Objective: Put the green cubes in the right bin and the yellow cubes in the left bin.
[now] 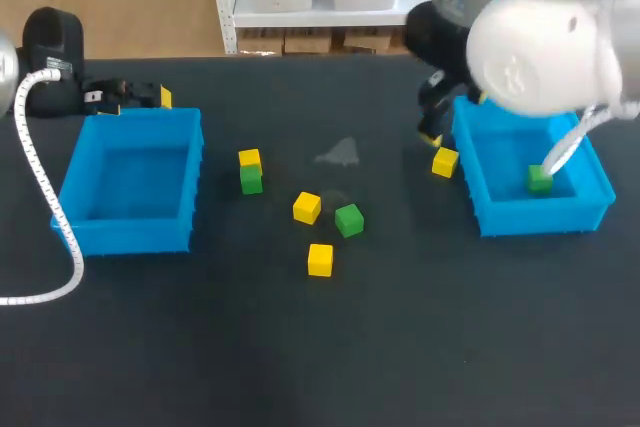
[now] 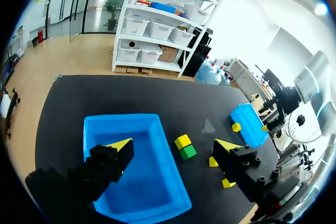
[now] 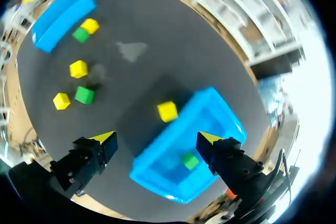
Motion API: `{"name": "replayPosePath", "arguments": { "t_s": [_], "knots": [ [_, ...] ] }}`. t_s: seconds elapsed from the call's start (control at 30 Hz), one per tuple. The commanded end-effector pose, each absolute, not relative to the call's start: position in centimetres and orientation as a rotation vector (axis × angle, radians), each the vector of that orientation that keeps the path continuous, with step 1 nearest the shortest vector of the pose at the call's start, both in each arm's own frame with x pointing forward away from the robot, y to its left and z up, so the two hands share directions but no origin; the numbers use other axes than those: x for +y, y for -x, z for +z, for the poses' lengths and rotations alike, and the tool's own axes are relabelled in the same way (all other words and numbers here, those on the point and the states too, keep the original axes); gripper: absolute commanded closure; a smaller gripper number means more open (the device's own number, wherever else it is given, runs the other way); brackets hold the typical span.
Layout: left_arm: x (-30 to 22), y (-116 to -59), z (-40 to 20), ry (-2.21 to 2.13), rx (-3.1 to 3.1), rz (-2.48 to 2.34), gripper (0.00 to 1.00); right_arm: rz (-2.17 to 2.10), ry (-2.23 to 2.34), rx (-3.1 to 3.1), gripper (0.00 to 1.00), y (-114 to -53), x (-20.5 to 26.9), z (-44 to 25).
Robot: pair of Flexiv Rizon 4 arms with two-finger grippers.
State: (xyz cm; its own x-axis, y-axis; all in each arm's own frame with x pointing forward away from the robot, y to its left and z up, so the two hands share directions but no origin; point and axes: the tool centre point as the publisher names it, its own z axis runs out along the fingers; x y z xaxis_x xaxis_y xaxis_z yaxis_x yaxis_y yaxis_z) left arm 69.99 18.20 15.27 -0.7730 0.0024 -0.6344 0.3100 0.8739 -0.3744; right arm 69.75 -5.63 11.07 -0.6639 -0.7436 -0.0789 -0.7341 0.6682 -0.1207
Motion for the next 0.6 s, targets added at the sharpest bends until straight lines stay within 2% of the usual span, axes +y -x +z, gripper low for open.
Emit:
{"name": "replayPosePath", "arguments": {
  "t_s": [0.03, 0.6],
  "knots": [
    [18.4, -70.0, 15.1, -0.228, 2.382, -0.628, 0.0, 0.013, 1.393, 2.439, 0.0, -68.7, -3.9, 9.9],
    [18.4, -70.0, 15.1, -0.228, 2.382, -0.628, 0.0, 0.039, 2.281, 1.954, 0.0, -67.3, 0.4, 7.4]
  ]
}}
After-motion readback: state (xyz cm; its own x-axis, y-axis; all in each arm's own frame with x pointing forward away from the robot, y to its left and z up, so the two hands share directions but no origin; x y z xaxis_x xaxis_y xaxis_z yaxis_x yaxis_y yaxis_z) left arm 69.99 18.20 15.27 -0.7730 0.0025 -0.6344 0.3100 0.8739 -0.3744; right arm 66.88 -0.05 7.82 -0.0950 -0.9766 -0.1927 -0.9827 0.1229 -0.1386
